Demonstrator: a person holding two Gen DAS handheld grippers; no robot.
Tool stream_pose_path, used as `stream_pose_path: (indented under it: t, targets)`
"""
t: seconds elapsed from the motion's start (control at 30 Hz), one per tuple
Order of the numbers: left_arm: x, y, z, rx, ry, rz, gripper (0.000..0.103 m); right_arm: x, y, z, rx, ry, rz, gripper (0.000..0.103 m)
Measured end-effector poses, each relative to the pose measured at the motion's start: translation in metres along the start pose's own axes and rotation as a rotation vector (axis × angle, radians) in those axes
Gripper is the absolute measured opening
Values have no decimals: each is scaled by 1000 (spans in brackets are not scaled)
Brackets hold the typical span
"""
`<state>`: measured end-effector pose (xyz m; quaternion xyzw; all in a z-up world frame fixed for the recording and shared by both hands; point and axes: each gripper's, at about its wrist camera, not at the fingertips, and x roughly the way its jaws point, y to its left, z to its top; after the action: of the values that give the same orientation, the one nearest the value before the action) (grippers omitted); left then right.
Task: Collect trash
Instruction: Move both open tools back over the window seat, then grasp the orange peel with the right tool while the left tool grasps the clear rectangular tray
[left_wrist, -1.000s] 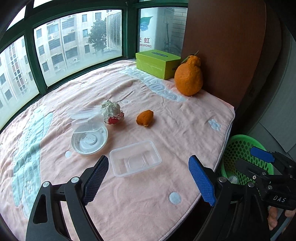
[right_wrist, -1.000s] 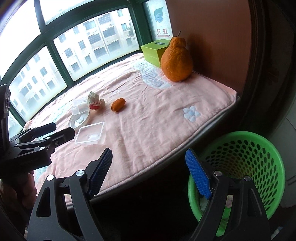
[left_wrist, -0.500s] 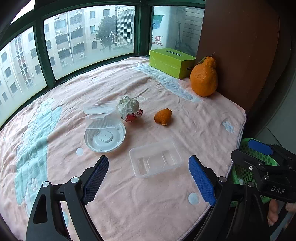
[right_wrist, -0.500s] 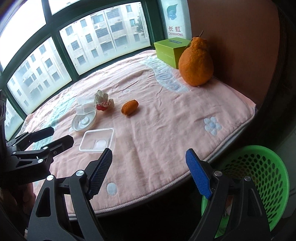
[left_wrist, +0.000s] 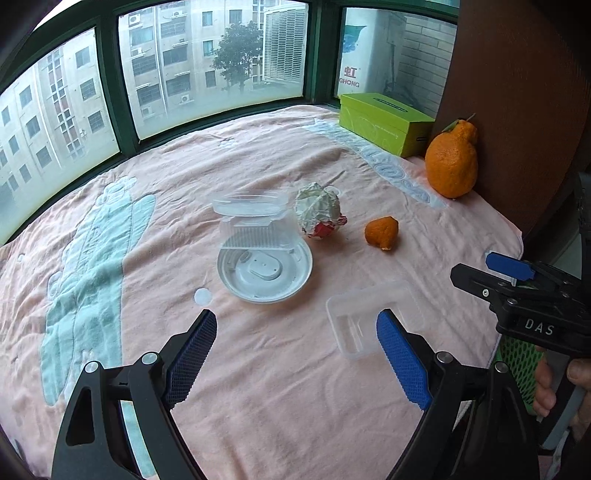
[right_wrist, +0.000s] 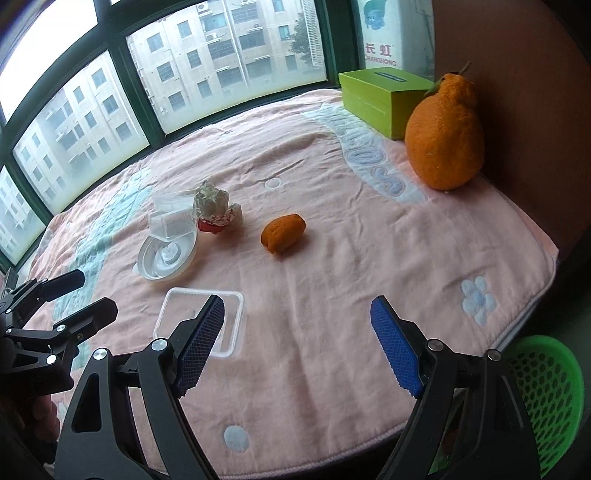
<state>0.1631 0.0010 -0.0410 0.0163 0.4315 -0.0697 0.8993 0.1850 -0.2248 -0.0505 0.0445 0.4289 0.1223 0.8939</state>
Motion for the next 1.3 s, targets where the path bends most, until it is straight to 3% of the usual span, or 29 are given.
stream_pose_path:
  t: [0.33,0.7,0.83,1.07,1.3]
  targets:
    - [7,31,-5,-49,28,6,85,62,10,33,-22,66,16,78]
    - [15,27,-11,-19,58,-78,85,105,9,44,-42,122,-46,58]
    - [21,11,-14,39,77,-155,85,102,9,44,-53,114,-46,47]
    - [34,-26,-9,239,84,-247,85,77,0,41,-30,77,-26,44]
    - [55,-46,6,416,105,-325,85,34,-13,28,-12,39,-8,34]
